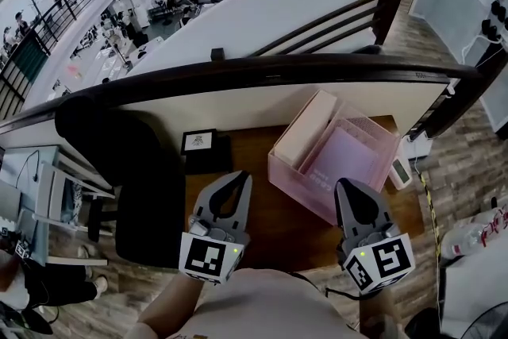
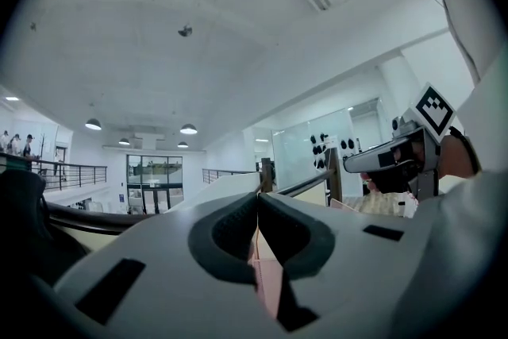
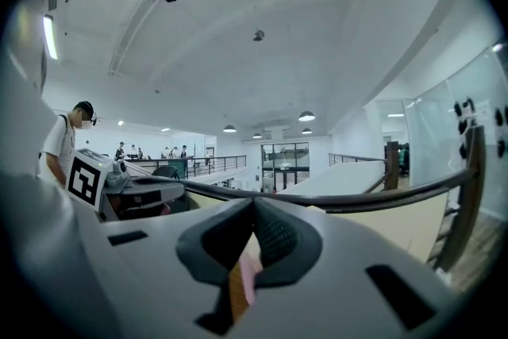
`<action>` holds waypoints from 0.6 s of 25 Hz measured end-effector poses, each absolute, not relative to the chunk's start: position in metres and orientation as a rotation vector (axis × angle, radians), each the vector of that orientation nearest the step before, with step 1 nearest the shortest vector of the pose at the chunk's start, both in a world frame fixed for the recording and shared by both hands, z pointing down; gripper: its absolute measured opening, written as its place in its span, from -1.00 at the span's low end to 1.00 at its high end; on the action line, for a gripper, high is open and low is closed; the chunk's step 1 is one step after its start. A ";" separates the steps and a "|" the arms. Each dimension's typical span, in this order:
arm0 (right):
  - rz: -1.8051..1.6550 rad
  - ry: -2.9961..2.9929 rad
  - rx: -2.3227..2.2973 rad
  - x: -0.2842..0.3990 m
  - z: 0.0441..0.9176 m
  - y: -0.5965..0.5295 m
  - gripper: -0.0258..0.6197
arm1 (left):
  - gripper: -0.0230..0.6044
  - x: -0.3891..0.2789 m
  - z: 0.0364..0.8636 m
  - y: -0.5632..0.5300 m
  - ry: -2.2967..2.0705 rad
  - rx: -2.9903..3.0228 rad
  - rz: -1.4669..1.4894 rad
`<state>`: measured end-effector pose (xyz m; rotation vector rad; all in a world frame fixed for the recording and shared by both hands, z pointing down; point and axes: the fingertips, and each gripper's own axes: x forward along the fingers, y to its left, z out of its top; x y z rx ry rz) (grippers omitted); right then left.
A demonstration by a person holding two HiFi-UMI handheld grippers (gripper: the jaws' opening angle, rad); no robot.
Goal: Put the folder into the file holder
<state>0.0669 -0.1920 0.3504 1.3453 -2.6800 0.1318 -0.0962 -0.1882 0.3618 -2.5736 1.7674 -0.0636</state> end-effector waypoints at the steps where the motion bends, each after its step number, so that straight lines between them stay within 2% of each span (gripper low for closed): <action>1: 0.122 -2.678 1.341 0.067 0.350 -0.192 -0.91 | -0.90 -0.098 0.360 -0.189 1.774 -2.572 -0.053; 15: 0.032 -2.602 1.378 0.087 0.344 -0.187 -0.91 | -0.92 -0.089 0.348 -0.183 1.712 -2.593 -0.083</action>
